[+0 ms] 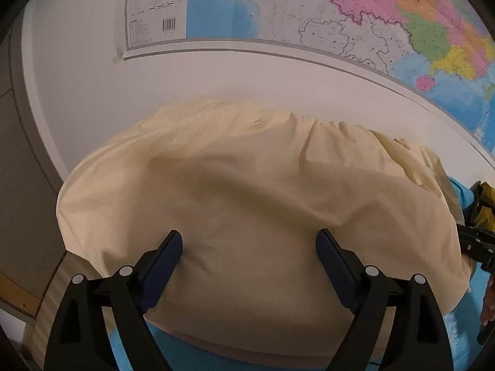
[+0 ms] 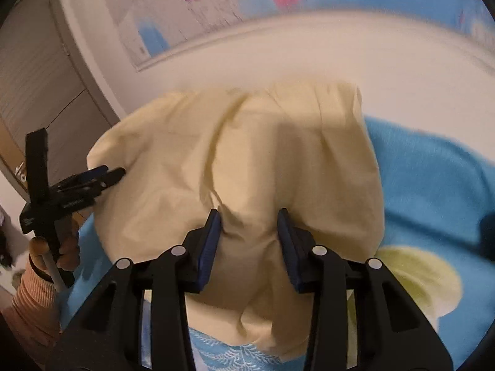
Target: Fold large clothes
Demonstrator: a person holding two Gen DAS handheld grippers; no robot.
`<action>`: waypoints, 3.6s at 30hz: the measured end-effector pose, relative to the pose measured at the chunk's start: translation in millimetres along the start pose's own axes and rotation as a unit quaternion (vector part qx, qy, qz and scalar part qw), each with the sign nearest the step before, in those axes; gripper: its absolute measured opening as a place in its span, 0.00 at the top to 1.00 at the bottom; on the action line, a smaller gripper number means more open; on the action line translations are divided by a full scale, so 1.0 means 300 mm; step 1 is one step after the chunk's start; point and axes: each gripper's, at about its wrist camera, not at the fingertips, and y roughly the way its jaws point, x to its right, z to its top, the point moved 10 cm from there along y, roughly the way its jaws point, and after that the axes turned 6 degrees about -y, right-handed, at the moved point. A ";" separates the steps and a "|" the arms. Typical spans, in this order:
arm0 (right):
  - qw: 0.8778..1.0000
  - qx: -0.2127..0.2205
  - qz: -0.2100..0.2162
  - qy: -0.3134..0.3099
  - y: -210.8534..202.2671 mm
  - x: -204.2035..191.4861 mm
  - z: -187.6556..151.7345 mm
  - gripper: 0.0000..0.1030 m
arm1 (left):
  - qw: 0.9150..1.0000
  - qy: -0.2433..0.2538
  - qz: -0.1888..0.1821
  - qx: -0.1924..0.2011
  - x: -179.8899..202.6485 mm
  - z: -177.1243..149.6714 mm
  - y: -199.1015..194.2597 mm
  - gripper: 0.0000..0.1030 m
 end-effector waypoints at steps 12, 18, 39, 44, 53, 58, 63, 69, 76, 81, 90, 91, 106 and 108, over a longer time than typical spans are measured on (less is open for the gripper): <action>0.998 0.054 -0.002 -0.032 -0.124 -0.078 0.054 0.61 | 0.999 0.031 -0.001 0.044 0.059 -0.015 -0.131 0.17; 0.996 0.070 -0.002 -0.061 -0.162 -0.130 0.054 0.59 | 0.997 0.052 -0.016 0.051 0.131 -0.030 -0.180 0.14; 0.997 0.033 0.024 -0.059 -0.128 -0.141 -0.033 0.51 | 0.998 0.052 -0.020 0.036 0.180 -0.102 -0.211 0.14; 0.999 0.015 0.034 -0.035 -0.065 -0.123 -0.074 0.51 | 0.998 0.051 -0.020 0.024 0.192 -0.120 -0.184 0.13; 0.998 0.033 0.036 -0.031 -0.125 -0.127 -0.083 0.49 | 0.998 0.045 -0.030 0.025 0.218 -0.130 -0.197 0.13; 0.998 0.052 0.034 -0.026 -0.163 -0.108 -0.040 0.49 | 0.998 0.046 -0.026 0.025 0.226 -0.137 -0.192 0.13; 0.997 0.070 0.002 -0.022 -0.157 -0.057 0.034 0.49 | 0.998 0.048 -0.021 0.026 0.227 -0.136 -0.183 0.12; 0.999 0.023 -0.003 0.025 -0.033 0.044 0.020 0.54 | 0.999 0.042 -0.025 0.023 0.220 -0.143 -0.168 0.11; 0.998 0.056 -0.007 0.002 -0.147 0.002 -0.022 0.47 | 0.999 0.028 -0.031 0.033 0.221 -0.161 -0.213 0.11; 0.996 0.084 -0.007 -0.030 -0.247 -0.079 -0.089 0.32 | 0.997 0.015 -0.033 0.066 0.225 -0.203 -0.301 0.07; 0.991 0.105 -0.025 -0.081 -0.321 -0.237 -0.223 0.11 | 0.998 -0.018 -0.018 0.056 0.214 -0.354 -0.420 0.07; 0.991 0.107 -0.020 -0.080 -0.331 -0.254 -0.239 0.10 | 0.998 -0.020 -0.015 0.058 0.210 -0.362 -0.432 0.07; 0.990 0.112 -0.022 -0.078 -0.433 -0.337 -0.390 0.06 | 0.997 -0.019 0.016 0.068 0.203 -0.470 -0.566 0.07; 0.990 0.112 -0.023 -0.077 -0.441 -0.336 -0.397 0.06 | 0.997 -0.016 0.016 0.069 0.208 -0.481 -0.575 0.07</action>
